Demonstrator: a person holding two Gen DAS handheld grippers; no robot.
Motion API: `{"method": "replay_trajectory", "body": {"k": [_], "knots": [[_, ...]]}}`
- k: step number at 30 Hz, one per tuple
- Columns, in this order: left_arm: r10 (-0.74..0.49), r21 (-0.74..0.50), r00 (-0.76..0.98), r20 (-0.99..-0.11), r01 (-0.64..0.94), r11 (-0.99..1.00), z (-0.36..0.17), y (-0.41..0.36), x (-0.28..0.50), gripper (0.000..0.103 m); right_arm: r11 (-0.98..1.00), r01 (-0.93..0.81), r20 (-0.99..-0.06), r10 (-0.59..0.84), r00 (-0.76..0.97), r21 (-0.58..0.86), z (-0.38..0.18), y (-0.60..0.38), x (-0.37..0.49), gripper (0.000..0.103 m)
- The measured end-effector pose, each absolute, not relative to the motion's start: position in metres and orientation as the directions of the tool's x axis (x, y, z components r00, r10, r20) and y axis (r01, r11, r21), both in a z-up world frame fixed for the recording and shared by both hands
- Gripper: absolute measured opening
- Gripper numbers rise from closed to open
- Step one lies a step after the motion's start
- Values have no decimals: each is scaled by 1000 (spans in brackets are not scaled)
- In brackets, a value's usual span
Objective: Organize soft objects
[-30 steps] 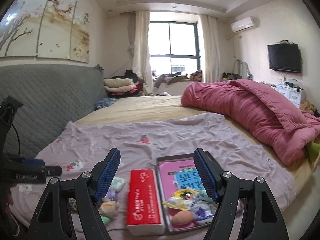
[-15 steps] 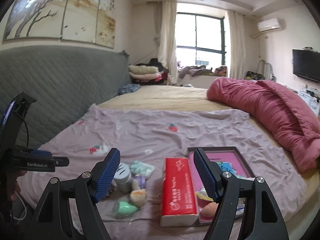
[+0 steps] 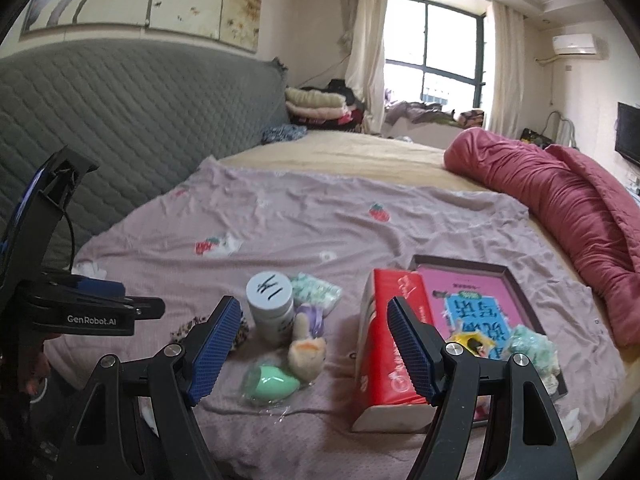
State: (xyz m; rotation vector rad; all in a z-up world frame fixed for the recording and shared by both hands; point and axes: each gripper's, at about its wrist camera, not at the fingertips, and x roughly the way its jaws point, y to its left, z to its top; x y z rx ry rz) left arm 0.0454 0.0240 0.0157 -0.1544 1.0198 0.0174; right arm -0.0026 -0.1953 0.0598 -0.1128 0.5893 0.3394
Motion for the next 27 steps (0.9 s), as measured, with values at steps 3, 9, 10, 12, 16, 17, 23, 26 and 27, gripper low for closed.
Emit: {"method": "replay_trajectory", "body": {"k": [3,9,10,12,16,17,23,26,27], "knots": [[-59,-122,508,-860,-91,988,3,25,49,64,936,-353,-582,279,764,-14,50,-191,2,77],[-72,-132,474,-877,-95,987,-19,25,57,64,919,-395,-638,305,707,2,26,-177,8,77],[-74,-134,473,-878,-93,987,-21,26,57,64,915,-402,-651,315,691,16,21,-174,9,77],[-76,-135,472,-878,-91,987,-24,26,59,64,909,-414,-672,334,660,45,12,-170,10,77],[-83,-140,470,-879,-89,986,-31,26,62,64,902,-424,-717,346,605,77,-7,-159,11,77],[-85,-142,469,-879,-88,986,-33,27,63,64,903,-423,-724,342,599,76,-10,-156,11,77],[-106,-163,477,-872,-80,983,-40,27,68,64,916,-383,-765,329,554,117,-31,-150,19,77],[-123,-177,488,-864,-67,982,-44,26,72,64,932,-339,-781,307,544,130,-40,-151,26,77],[-126,-179,493,-861,-62,982,-45,26,73,64,934,-329,-784,307,540,139,-43,-152,29,77]]}}
